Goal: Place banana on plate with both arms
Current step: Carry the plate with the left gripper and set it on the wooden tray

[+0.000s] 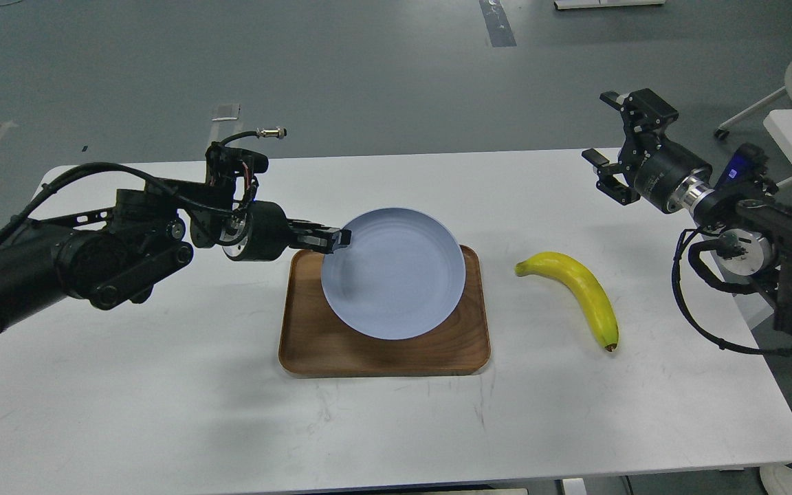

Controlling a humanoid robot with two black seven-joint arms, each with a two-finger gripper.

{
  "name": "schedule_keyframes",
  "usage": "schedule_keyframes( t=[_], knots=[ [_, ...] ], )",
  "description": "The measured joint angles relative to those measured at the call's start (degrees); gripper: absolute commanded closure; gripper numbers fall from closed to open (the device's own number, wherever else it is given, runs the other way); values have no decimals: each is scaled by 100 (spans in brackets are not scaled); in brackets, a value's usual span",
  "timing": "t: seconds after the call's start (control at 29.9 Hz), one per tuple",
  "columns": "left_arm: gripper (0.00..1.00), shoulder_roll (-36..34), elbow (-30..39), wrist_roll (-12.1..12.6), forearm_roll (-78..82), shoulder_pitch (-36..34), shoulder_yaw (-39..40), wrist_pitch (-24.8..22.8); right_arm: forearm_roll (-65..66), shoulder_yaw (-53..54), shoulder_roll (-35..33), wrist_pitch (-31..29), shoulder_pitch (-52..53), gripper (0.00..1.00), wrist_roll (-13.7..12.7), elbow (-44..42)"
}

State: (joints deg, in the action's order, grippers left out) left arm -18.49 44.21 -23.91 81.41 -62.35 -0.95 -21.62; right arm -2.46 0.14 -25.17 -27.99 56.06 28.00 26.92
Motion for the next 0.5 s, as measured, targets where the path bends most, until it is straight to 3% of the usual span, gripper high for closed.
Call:
schedule_keyframes(
  t=[0.5],
  knots=[
    [100, 470, -597, 99, -17, 110, -231, 21, 35, 4, -32, 0, -16, 0, 0, 0]
  ],
)
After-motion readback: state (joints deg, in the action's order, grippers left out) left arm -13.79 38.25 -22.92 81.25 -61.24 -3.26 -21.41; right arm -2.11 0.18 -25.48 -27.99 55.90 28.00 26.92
